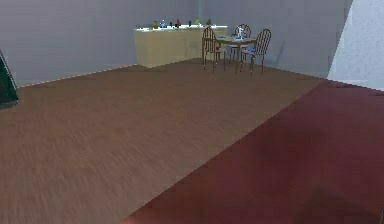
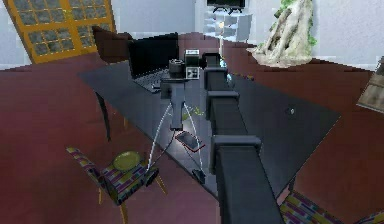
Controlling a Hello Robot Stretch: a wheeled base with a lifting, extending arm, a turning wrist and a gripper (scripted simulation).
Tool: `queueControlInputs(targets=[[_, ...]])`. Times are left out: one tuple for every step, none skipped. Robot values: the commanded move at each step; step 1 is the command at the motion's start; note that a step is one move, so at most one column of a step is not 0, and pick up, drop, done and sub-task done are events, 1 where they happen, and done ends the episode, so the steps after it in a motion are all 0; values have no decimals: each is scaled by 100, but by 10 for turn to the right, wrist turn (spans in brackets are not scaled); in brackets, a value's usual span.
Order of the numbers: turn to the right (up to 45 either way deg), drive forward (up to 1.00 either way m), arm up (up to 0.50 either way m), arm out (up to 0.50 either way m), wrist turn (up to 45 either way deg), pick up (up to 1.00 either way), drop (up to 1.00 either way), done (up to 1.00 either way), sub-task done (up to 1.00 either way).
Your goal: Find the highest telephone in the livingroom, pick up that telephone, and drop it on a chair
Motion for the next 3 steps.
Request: queueControlInputs(targets=[[0,0,0,0,450,0,0,0,0],[0,0,0,0,450,0,0,0,0],[0,0,0,0,450,0,0,0,0]])
